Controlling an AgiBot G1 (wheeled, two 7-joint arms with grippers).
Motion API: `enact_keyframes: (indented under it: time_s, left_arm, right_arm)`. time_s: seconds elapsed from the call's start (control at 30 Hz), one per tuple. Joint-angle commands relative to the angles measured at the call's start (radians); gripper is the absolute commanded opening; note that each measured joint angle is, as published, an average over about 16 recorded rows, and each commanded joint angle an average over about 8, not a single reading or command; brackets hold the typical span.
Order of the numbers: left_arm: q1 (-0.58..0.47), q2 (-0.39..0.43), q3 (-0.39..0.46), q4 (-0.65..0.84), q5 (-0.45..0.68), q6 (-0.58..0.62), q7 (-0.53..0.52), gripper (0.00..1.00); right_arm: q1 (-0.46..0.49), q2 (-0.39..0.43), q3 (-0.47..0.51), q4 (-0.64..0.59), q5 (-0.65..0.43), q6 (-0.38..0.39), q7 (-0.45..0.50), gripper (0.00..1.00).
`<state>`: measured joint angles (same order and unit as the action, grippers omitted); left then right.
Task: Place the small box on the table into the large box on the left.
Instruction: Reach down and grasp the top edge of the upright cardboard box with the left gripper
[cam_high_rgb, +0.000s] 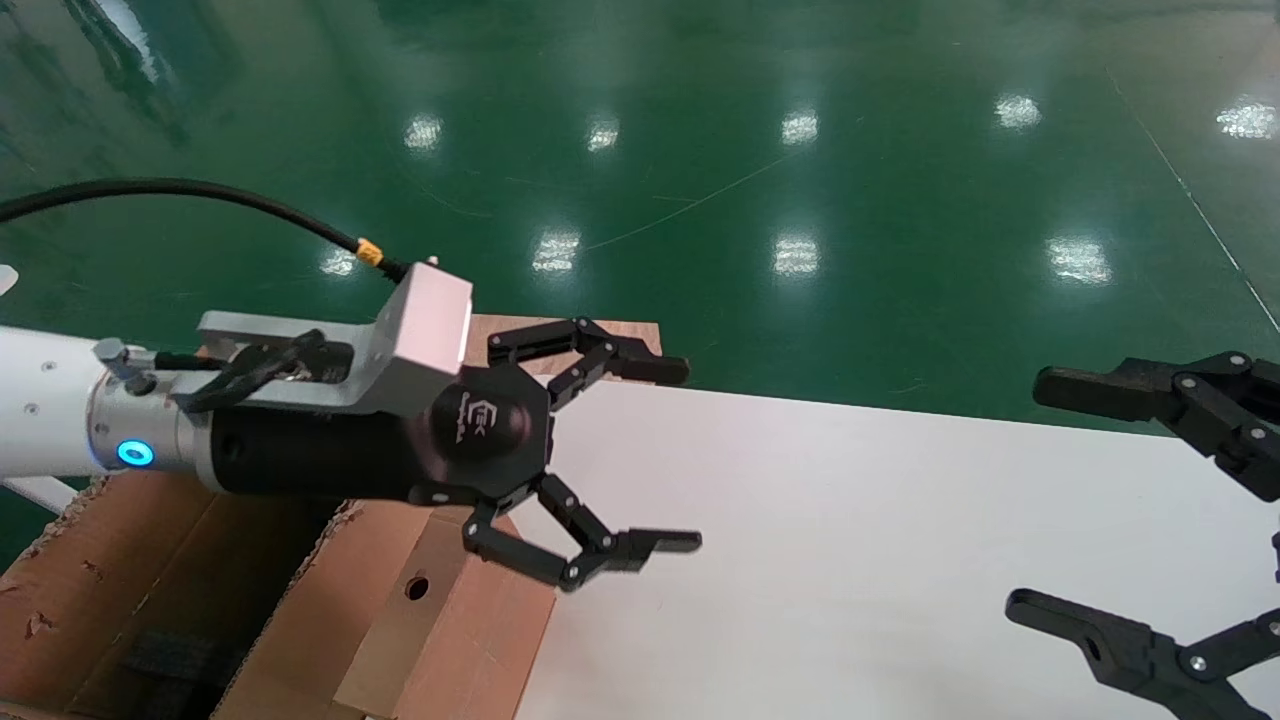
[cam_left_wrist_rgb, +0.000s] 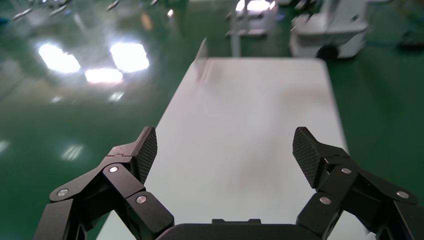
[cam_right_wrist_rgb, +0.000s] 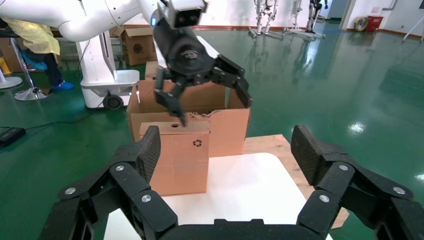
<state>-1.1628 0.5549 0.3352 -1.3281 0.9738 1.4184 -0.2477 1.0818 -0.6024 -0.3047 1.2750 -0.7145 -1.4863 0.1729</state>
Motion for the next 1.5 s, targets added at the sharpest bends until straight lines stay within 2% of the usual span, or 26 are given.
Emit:
enact_keyframes:
  time_s: [0.03,0.3,0.43,0.63,0.77,1.03,1.27,1.4,1.5]
  left_arm:
    - [-0.014,-0.008,0.009,-0.007,0.042,-0.019,-0.011,1.00]
    - [-0.152,-0.022,0.065,-0.013,0.241,-0.052,-0.161,1.00]
    - [-0.178,-0.020,0.071,-0.014,0.271,-0.056,-0.182,1.00]
    - [-0.165,-0.017,0.070,-0.007,0.253,-0.052,-0.171,1.00]
    - [-0.197,-0.001,0.097,-0.008,0.310,-0.053,-0.239,1.00]
    - [-0.408,0.137,0.233,-0.025,0.547,0.040,-0.539,1.00]
    - [-0.575,0.221,0.400,-0.024,0.674,0.157,-0.760,1.00]
    - [-0.629,0.233,0.504,-0.024,0.713,0.169,-0.845,1.00]
    - [-0.652,0.235,0.551,-0.024,0.724,0.172,-0.872,1.00]
  right_arm:
    - [0.000,0.000,0.000,0.000,0.000,0.000,0.000,0.00]
    - [0.000,0.000,0.000,0.000,0.000,0.000,0.000,0.00]
    - [0.000,0.000,0.000,0.000,0.000,0.000,0.000,0.00]
    - [0.000,0.000,0.000,0.000,0.000,0.000,0.000,0.00]
    - [0.000,0.000,0.000,-0.001,0.000,0.000,0.000,0.00]
    - [0.000,0.000,-0.001,-0.001,0.000,0.000,-0.001,0.00]
    - [0.000,0.000,-0.001,-0.001,0.000,0.000,-0.001,0.00]
    - [0.000,0.000,-0.001,-0.001,0.000,0.001,-0.001,0.00]
    - [0.000,0.000,-0.001,-0.001,0.000,0.001,-0.001,0.00]
